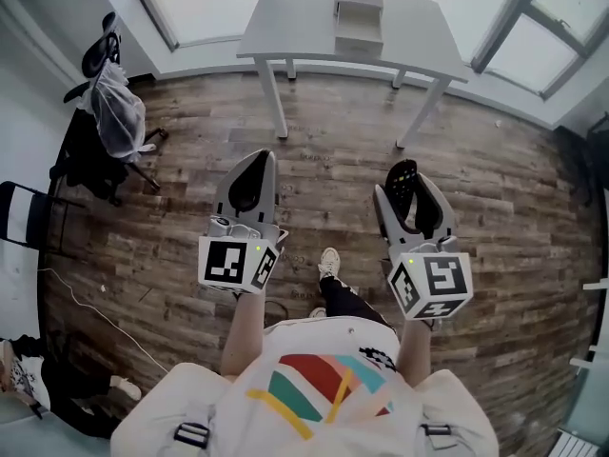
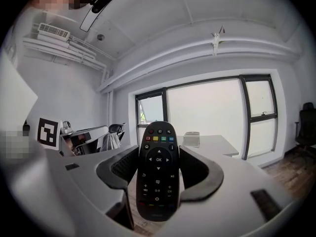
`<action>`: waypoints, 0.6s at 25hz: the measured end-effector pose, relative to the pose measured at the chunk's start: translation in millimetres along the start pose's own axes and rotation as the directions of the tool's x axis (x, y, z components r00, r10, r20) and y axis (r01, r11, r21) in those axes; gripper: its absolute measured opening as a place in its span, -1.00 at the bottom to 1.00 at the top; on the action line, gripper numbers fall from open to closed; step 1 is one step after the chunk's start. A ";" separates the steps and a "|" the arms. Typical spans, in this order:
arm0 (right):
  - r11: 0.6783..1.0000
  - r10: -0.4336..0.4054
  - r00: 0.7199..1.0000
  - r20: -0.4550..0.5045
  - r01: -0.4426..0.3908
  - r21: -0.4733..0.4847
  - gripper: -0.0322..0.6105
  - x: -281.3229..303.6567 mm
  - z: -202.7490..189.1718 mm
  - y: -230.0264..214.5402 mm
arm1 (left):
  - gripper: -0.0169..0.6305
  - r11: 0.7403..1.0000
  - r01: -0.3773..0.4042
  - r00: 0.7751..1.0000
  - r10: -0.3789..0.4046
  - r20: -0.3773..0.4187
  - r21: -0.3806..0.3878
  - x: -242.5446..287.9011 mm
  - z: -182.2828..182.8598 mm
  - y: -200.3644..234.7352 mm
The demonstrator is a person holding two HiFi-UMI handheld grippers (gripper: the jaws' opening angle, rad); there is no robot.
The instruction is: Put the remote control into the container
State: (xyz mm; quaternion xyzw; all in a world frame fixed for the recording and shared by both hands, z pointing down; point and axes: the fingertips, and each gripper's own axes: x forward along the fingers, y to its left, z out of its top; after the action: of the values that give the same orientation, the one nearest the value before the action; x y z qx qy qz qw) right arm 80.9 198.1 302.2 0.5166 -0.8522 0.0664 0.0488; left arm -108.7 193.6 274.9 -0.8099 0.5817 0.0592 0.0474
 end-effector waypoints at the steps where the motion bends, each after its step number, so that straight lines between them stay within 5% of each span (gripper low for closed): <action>1: 1.000 -0.003 1.000 -0.001 0.003 0.002 -0.10 11.0 3.2 -8.9 | -0.92 1.000 0.003 1.000 -0.003 0.006 0.006 14.1 1.3 2.0; 15: 0.998 -0.020 1.000 -0.001 0.020 0.057 -0.10 118.7 20.2 -87.8 | -0.92 0.999 -0.007 1.000 0.006 0.016 0.050 131.7 0.7 33.7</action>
State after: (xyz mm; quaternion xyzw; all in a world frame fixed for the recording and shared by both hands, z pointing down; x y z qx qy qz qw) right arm 103.8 51.0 305.8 0.5263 -0.8448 0.0903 0.0350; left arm -99.0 59.6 254.1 -0.8061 0.5852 0.0510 0.0721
